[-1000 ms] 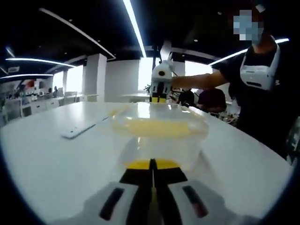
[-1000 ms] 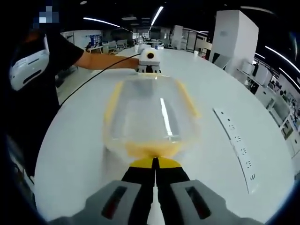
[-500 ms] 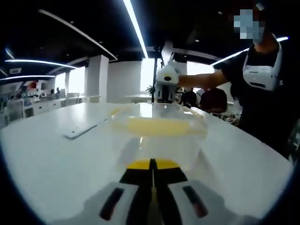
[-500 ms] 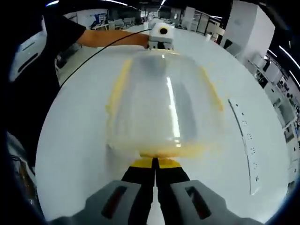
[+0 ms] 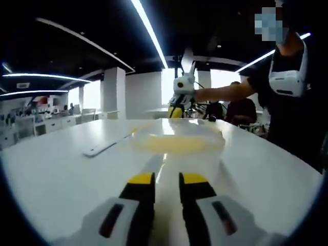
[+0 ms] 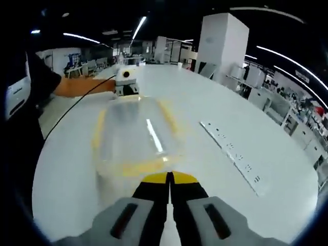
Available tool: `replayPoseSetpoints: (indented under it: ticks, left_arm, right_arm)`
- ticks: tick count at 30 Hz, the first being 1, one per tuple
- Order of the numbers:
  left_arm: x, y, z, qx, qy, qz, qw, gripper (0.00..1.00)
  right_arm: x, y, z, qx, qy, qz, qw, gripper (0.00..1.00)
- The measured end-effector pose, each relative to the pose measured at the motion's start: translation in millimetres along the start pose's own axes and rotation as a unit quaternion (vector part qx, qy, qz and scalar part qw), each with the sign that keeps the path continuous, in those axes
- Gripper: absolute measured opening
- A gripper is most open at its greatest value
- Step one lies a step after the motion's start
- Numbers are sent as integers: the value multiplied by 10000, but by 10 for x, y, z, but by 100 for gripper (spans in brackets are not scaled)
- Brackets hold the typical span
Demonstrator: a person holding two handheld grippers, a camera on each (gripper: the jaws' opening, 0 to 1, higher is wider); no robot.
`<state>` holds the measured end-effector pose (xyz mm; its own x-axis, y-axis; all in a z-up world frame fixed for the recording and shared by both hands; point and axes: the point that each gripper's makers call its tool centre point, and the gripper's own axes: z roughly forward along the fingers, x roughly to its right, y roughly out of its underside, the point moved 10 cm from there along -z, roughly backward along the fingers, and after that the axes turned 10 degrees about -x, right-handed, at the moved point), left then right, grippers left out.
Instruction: Snap each plastic latch of the storage box into its locked position after aligning the lid with the box until every specified latch is closed and the lid sits flush.
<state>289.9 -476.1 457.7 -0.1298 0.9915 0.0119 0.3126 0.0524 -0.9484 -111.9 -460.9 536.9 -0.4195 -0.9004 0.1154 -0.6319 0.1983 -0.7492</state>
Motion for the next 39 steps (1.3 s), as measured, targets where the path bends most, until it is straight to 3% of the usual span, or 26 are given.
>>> replayPoseSetpoints:
  ticks: [2, 5, 8, 11, 16, 18, 22, 26, 29, 36, 39]
  left_arm:
    - [-14, -7, -73, -31, -146, 78, 9999, 19]
    - [-34, -80, -202, 66, -312, 206, 9993, 18]
    - [-29, -222, -308, 228, -431, 354, 9982, 17]
    - [-15, -317, -346, 211, -422, 421, 9980, 14]
    - [24, -450, -260, 147, -153, 564, 9982, 10]
    - [21, -459, -216, 79, -55, 528, 9986, 8]
    - [-25, -435, -182, 67, 20, 410, 9991, 8]
    - [-33, -414, -123, -108, 112, 308, 9994, 4]
    - [-45, -420, -103, -82, 140, 230, 9996, 3]
    - [-16, -408, -78, -109, 213, 101, 9997, 0]
    - [-15, -409, -68, -141, 228, 64, 9996, 0]
  right_arm:
    - [-52, -25, -52, 529, -46, 45, 9986, 5]
    - [-124, 8, -87, 1043, -159, 294, 9940, 8]
    - [-155, 175, -98, 1098, -186, 219, 9935, 8]
    - [-227, 366, -90, 1355, -549, 396, 9885, 13]
    - [-305, 583, 27, 1484, -1014, 381, 9830, 27]
    - [-306, 632, 101, 1531, -1126, 330, 9812, 30]
    - [-331, 631, 206, 1776, -1356, 185, 9745, 47]
    - [-269, 637, 301, 2002, -1477, 83, 9685, 46]
    - [-215, 651, 370, 2168, -1549, 14, 9638, 41]
    - [-185, 673, 453, 2508, -1884, -63, 9495, 42]
    - [-178, 664, 460, 2491, -1926, -58, 9491, 43]
